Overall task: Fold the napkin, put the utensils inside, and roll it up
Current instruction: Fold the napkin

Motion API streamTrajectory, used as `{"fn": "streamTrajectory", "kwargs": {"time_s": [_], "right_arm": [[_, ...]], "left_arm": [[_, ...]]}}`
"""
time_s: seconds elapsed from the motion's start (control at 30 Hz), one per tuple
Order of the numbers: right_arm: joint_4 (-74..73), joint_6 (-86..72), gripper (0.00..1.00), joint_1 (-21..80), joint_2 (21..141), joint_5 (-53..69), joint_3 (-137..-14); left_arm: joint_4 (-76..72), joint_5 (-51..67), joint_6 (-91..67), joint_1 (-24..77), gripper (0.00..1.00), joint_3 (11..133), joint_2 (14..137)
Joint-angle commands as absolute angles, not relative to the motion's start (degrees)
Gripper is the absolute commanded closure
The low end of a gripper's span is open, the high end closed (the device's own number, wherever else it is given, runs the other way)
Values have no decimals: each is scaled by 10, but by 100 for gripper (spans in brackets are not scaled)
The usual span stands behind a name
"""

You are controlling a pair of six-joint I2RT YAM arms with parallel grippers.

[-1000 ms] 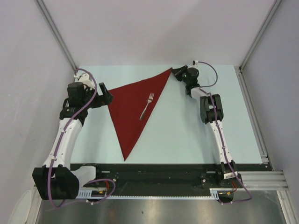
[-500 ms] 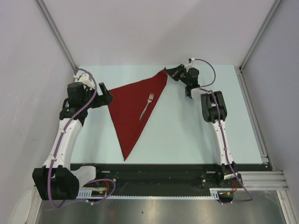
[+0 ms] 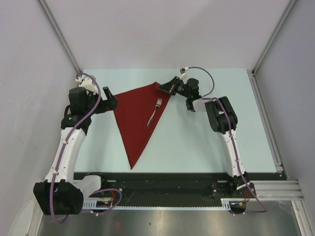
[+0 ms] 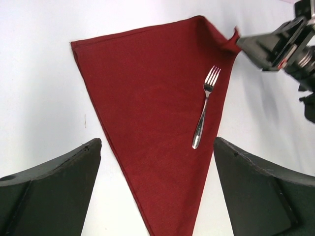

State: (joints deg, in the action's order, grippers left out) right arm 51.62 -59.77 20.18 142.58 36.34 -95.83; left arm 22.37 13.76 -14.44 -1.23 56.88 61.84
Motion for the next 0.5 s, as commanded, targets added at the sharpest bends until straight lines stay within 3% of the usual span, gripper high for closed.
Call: {"fn": "streamTrajectory", "kwargs": {"time_s": [0.0, 0.47], "right_arm": [[577, -593, 100, 231, 1356, 403, -898], [568, -542, 100, 285, 1252, 432, -744]], "left_arm": [[207, 153, -137, -13, 0, 577, 601], [200, 178, -148, -13, 0, 573, 594]]}}
